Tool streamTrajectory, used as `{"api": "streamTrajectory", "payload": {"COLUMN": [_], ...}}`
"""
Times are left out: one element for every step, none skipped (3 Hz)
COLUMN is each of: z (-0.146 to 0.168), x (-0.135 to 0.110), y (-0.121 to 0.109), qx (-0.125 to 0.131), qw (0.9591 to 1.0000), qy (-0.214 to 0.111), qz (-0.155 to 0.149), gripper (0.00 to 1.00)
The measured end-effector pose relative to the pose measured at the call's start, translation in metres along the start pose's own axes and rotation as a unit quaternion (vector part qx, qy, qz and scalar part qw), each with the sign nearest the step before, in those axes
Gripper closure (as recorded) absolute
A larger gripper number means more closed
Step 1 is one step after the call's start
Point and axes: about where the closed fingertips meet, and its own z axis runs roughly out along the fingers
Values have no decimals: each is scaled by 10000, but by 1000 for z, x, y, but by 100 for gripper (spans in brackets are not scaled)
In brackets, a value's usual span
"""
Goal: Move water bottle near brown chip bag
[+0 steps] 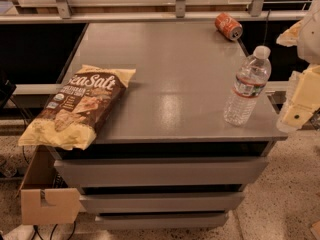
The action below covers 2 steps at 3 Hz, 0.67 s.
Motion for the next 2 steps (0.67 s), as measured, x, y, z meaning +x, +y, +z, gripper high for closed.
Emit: {"api": "streamTrajectory", "payload": {"z": [0, 0], "x": [0, 4], "y": [0, -7], "qx": [1, 58], "qw": [10000, 9996], "qy": [0, -202], "qz": [0, -192], "gripper": [0, 0]}}
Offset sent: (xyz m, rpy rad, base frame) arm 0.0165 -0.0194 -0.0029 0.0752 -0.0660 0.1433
